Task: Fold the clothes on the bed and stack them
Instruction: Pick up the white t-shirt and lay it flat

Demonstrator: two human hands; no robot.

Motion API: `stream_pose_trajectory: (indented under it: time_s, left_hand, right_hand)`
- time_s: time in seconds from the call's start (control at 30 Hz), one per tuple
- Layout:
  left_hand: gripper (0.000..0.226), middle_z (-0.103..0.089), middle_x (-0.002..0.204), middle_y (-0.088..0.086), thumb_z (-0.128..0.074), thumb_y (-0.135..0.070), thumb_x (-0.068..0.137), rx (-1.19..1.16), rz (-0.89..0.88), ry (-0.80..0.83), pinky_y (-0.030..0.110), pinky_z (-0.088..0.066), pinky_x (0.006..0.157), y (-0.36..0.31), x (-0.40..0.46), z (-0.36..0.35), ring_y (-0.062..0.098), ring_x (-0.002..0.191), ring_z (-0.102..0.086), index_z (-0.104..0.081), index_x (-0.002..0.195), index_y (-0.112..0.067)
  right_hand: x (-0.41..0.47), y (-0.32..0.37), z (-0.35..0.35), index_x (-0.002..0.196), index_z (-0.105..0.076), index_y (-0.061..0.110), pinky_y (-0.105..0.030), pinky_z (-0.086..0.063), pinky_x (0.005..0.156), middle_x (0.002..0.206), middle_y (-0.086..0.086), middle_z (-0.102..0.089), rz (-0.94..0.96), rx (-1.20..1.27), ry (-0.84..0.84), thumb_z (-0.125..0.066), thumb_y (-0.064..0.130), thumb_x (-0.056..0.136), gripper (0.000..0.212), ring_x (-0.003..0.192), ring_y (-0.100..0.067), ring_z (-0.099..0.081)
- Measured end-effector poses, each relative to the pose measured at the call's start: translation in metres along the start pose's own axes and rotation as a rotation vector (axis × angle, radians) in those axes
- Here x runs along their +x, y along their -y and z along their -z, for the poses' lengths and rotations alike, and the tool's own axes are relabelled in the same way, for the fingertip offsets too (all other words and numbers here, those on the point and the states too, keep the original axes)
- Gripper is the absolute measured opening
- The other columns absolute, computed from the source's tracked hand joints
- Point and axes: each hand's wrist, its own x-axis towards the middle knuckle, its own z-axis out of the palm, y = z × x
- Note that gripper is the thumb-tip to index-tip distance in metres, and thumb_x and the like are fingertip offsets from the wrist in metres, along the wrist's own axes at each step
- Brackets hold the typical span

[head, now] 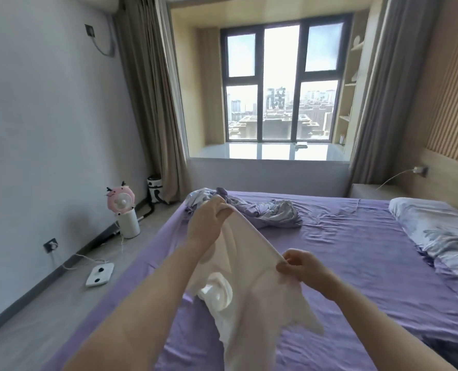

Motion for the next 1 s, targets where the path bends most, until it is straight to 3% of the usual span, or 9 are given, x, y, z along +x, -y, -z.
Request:
stream_pose_trajectory:
  time_s: [0.33, 0.5, 0.57, 0.63, 0.73, 0.8, 0.87, 0.93, 1.0]
  left_hand:
    - [0.020, -0.044, 0.064, -0.014, -0.062, -0.025, 0.091, 0.092, -0.054, 0.024, 0.013, -0.030, 0.054, 0.000, -0.063, 0.092, 0.009, 0.060, -0.043, -0.065, 0.075, -0.012]
    - [0.012, -0.059, 0.069, -0.003, -0.067, -0.017, 0.085, -0.165, 0.201, 0.054, 0.011, -0.038, 0.055, -0.010, -0.089, 0.108, 0.011, 0.066, -0.054, -0.062, 0.074, -0.016]
    - [0.018, -0.059, 0.074, 0.002, -0.065, -0.006, 0.084, -0.381, 0.304, 0.166, 0.020, -0.044, 0.062, -0.030, -0.098, 0.109, 0.016, 0.069, -0.055, -0.058, 0.072, -0.019]
    - [0.015, -0.057, 0.075, 0.007, -0.066, -0.004, 0.076, -0.486, 0.393, 0.327, 0.024, -0.046, 0.063, -0.049, -0.105, 0.106, 0.018, 0.068, -0.054, -0.056, 0.078, -0.014]
    - [0.004, -0.053, 0.068, 0.007, -0.053, -0.007, 0.083, -0.698, 0.537, 0.523, 0.025, -0.041, 0.066, -0.070, -0.118, 0.100, 0.015, 0.068, -0.049, -0.052, 0.087, -0.007]
    - [0.023, -0.056, 0.059, 0.004, -0.043, -0.014, 0.092, -0.740, 0.567, 0.591, 0.025, -0.040, 0.066, -0.080, -0.131, 0.098, 0.015, 0.066, -0.051, -0.055, 0.073, -0.009]
    - [0.042, -0.063, 0.061, 0.003, -0.041, -0.026, 0.095, -0.849, 0.558, 0.682, 0.028, -0.044, 0.069, -0.082, -0.136, 0.092, 0.017, 0.065, -0.059, -0.064, 0.062, -0.013]
    - [0.062, -0.065, 0.058, -0.001, -0.039, -0.042, 0.098, -0.795, 0.490, 0.729, 0.027, -0.042, 0.067, -0.081, -0.143, 0.090, 0.013, 0.061, -0.061, -0.070, 0.050, -0.017]
    - [0.060, -0.064, 0.060, -0.001, -0.041, -0.057, 0.093, -0.730, 0.447, 0.751, 0.025, -0.042, 0.063, -0.077, -0.148, 0.089, 0.012, 0.059, -0.059, -0.072, 0.058, -0.020]
  right_hand:
    - [-0.076, 0.036, -0.019, 0.059, -0.053, 0.018, -0.030, -0.033, 0.059, 0.058, 0.006, -0.045, 0.016, -0.251, -0.288, -0.063, 0.033, 0.087, 0.033, 0.059, -0.011, -0.040]
    - [-0.106, 0.064, -0.053, 0.094, -0.068, 0.010, -0.021, -0.039, 0.066, 0.083, -0.006, -0.064, 0.058, -0.263, -0.395, -0.062, 0.014, 0.088, 0.010, 0.077, -0.016, -0.053]
    - [-0.117, 0.077, -0.071, 0.119, -0.059, 0.008, -0.029, -0.044, 0.089, 0.108, -0.012, -0.062, 0.188, -0.373, -0.422, -0.068, 0.010, 0.082, 0.039, 0.092, -0.016, -0.054]
    - [-0.128, 0.091, -0.092, 0.140, -0.038, 0.016, -0.035, -0.033, 0.108, 0.137, -0.010, -0.045, 0.437, -0.473, -0.377, -0.075, 0.027, 0.076, 0.076, 0.123, -0.019, -0.043]
    - [-0.135, 0.110, -0.125, 0.146, -0.001, 0.042, -0.029, -0.021, 0.111, 0.157, 0.000, -0.004, 0.571, -0.675, -0.298, -0.070, 0.048, 0.073, 0.100, 0.144, -0.016, -0.008]
    - [-0.137, 0.110, -0.135, 0.145, 0.003, 0.046, -0.029, -0.037, 0.105, 0.156, 0.000, -0.011, 0.560, -0.803, -0.435, -0.060, 0.053, 0.078, 0.092, 0.142, -0.016, -0.022]
    - [-0.146, 0.110, -0.133, 0.142, -0.004, 0.053, -0.025, -0.049, 0.093, 0.142, 0.006, -0.040, 0.526, -0.853, -0.595, -0.041, 0.051, 0.085, 0.067, 0.125, -0.008, -0.047]
    - [-0.159, 0.115, -0.126, 0.129, -0.034, 0.055, -0.027, -0.051, 0.082, 0.117, 0.010, -0.058, 0.464, -0.673, -0.681, -0.037, 0.037, 0.092, 0.041, 0.103, -0.008, -0.059]
    - [-0.166, 0.119, -0.117, 0.105, -0.065, 0.026, -0.029, -0.046, 0.073, 0.097, -0.001, -0.065, 0.368, -0.398, -0.681, -0.052, 0.017, 0.089, 0.022, 0.089, -0.019, -0.061]
